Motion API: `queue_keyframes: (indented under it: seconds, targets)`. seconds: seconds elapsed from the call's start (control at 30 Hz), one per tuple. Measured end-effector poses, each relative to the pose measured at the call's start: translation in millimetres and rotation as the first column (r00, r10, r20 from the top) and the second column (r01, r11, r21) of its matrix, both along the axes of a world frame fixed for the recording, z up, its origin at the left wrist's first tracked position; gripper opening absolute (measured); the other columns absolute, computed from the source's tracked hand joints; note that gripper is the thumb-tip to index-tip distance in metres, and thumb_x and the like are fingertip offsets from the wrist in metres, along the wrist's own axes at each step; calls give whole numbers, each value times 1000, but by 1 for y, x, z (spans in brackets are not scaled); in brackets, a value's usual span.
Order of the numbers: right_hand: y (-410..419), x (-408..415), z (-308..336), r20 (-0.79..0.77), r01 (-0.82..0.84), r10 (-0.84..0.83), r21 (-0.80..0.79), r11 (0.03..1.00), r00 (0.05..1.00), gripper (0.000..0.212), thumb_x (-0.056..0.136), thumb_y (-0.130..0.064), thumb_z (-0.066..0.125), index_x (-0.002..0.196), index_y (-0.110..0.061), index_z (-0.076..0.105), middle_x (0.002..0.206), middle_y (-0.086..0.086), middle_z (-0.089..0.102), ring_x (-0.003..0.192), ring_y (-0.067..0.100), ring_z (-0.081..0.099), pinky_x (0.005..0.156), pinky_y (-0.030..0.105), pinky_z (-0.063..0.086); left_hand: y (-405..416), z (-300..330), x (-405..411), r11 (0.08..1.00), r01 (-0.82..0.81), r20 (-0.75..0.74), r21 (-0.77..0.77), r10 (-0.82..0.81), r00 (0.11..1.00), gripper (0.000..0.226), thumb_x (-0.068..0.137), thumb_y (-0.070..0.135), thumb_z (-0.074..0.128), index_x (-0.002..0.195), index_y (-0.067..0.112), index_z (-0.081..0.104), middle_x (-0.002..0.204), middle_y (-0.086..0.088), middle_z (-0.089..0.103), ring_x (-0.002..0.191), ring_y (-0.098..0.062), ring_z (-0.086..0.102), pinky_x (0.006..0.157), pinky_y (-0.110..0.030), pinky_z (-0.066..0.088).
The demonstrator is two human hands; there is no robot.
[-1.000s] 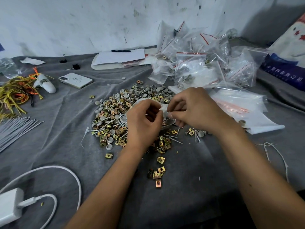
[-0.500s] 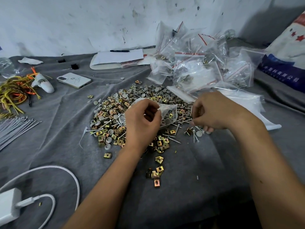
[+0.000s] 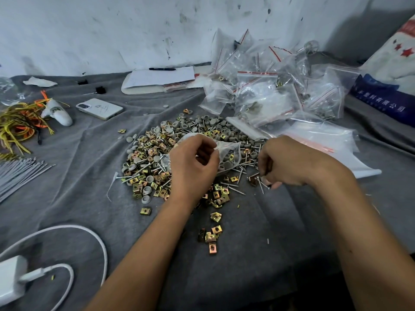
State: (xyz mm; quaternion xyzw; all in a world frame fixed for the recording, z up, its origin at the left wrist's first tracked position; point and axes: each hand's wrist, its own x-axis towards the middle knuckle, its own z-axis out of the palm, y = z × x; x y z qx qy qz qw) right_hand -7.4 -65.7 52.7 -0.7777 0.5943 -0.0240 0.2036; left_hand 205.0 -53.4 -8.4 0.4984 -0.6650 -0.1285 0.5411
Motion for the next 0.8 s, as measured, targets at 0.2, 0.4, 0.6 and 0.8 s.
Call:
queue_keyframes:
  seconds: [0.2, 0.4, 0.6, 0.8]
  targets:
    - [-6, 2, -8, 203, 26, 27, -256, 966, 979, 25, 79, -11, 88, 74, -28, 70, 67, -12, 68, 62, -3, 65, 58, 12, 45, 0, 0, 1, 1000, -3, 2, -10, 3, 1000, 8, 87, 7, 76, 90, 13, 71, 80, 4, 70, 72, -16, 67, 66, -44, 58]
    - [-1, 28, -2, 420, -18, 190, -381, 924, 887, 17, 78, -14, 89, 82, -24, 75, 75, -15, 70, 70, -3, 66, 64, 11, 49, -2, -1, 2, 1000, -9, 18, -21, 9, 1000, 8, 86, 12, 76, 91, 14, 71, 82, 6, 70, 77, -18, 69, 70, -46, 58]
    - [-8, 32, -13, 504, 198, 160, -584, 787, 849, 10, 86, -6, 78, 92, -14, 76, 88, -4, 71, 70, -6, 61, 66, 2, 41, -1, 3, 7, 1000, -15, -19, 0, 15, 1000, 7, 87, 10, 76, 90, 14, 72, 80, 6, 70, 72, -14, 67, 66, -42, 58]
    - [-12, 35, -32, 787, 189, 168, -339, 922, 593, 30, 97, -35, 66, 122, -19, 68, 118, -5, 71, 110, 5, 65, 87, 32, 60, 5, 35, 20, 987, 94, -133, 127, -77, 988, 15, 85, -3, 78, 84, 11, 73, 77, -2, 72, 68, -14, 68, 65, -31, 58]
